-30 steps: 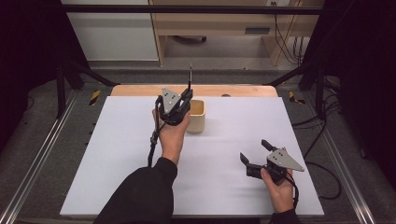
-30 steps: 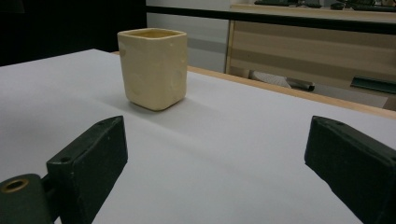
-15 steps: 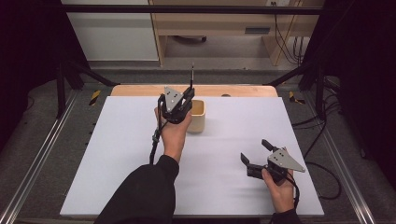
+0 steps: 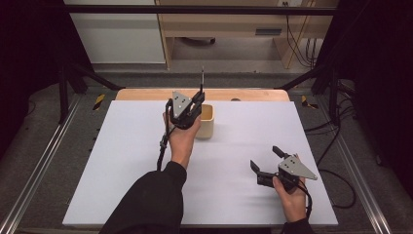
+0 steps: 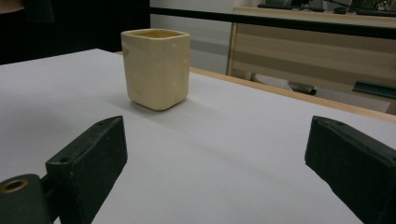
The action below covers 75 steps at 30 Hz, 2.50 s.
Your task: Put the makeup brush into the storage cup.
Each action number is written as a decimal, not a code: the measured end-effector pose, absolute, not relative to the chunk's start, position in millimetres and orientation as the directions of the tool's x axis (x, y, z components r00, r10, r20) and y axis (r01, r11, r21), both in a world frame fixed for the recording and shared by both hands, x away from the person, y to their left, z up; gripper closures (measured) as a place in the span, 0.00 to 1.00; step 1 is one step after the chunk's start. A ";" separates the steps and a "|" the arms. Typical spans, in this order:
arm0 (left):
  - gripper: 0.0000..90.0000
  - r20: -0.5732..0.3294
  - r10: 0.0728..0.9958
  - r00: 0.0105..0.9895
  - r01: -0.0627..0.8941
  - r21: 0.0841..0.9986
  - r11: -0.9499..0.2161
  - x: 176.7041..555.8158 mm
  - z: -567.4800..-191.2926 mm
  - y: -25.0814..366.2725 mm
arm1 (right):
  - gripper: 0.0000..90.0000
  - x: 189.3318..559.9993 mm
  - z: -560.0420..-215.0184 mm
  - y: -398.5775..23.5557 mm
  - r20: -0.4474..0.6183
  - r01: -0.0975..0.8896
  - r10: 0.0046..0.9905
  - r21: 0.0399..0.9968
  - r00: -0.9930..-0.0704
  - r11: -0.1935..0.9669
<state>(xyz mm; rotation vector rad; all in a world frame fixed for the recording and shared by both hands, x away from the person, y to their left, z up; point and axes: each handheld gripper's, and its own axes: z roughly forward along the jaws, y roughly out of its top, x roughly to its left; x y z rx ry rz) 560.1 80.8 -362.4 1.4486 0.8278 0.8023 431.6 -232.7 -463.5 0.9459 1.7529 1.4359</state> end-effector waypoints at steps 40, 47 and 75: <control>0.93 0.001 0.853 0.522 0.045 0.999 -0.029 570.0 -395.9 83.1 | 0.06 431.2 -464.4 -230.6 -0.061 0.111 0.853 0.984 -0.519 0.138; 0.93 0.003 0.853 0.522 0.059 0.997 -0.039 573.5 -403.2 82.5 | 0.06 431.5 -464.6 -231.4 -0.059 0.113 0.854 0.984 -0.517 0.136; 0.93 0.004 0.861 0.508 0.075 0.996 -0.050 574.5 -416.8 85.1 | 0.07 432.0 -465.7 -232.1 -0.056 0.121 0.855 0.983 -0.515 0.137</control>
